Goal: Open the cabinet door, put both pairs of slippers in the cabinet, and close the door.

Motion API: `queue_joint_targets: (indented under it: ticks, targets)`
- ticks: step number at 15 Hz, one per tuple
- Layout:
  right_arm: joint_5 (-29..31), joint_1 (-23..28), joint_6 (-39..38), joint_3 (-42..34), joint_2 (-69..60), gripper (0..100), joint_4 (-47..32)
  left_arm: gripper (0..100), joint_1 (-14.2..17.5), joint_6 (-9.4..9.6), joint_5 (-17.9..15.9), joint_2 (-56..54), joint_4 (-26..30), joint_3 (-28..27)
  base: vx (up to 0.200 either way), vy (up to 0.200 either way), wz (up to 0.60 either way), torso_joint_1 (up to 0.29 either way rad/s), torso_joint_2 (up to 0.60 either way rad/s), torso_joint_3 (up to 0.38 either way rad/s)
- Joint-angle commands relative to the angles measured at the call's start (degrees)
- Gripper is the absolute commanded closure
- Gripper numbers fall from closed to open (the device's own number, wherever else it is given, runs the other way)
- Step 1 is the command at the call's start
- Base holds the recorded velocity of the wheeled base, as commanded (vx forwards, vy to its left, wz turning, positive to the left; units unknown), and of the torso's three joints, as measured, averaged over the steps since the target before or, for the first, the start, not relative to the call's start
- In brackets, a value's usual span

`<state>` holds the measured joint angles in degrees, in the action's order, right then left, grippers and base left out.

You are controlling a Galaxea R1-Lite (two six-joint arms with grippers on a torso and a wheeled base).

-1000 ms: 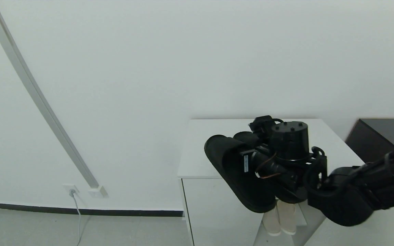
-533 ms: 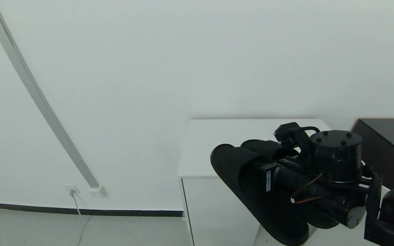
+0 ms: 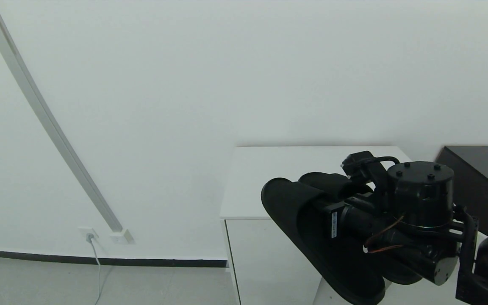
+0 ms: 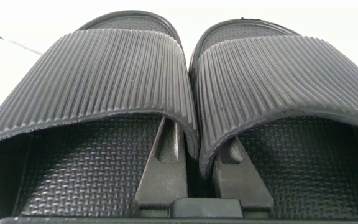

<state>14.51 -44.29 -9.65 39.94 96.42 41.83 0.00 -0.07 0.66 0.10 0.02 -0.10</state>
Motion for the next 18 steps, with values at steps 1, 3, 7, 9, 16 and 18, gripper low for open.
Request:
queue_joint_targets:
  ticks: [1, 3, 7, 9, 16, 18]
  targets:
    - [0.1, -0.4, 0.0, -0.1, 0.4, 100, 0.0, 100, 0.0, -0.01, 0.0, 0.0, 0.0, 0.0, -0.2, 0.0, 0.0, 0.022, 0.01, -0.007]
    - [0.1, -0.4, 0.0, 0.0, 0.3, 100, 0.0, 100, 0.0, -0.01, 0.0, 0.0, 0.0, 0.0, -0.2, 0.0, 0.0, -0.002, 0.0, 0.005]
    - [0.2, -0.7, 0.2, -0.1, 0.3, 100, 0.0, 100, 0.0, -0.01, 0.0, 0.0, 0.0, 0.0, -0.1, 0.0, 0.0, -0.002, 0.0, 0.002]
    - [0.2, -1.0, 0.2, -0.2, 0.3, 100, 0.0, 100, 0.0, -0.01, 0.0, 0.0, 0.0, 0.0, 0.0, 0.0, 0.0, 0.0, 0.0, 0.0]
    - [0.3, -1.3, 0.2, -0.4, 0.3, 100, 0.0, 100, 0.0, -0.01, 0.0, 0.0, 0.0, 0.0, 0.0, 0.0, 0.0, 0.0, 0.0, 0.0]
    - [0.3, -1.3, 0.2, -0.4, 0.3, 100, 0.0, 100, 0.0, -0.01, 0.0, 0.0, 0.0, 0.0, 0.0, 0.0, 0.0, 0.0, 0.0, 0.0]
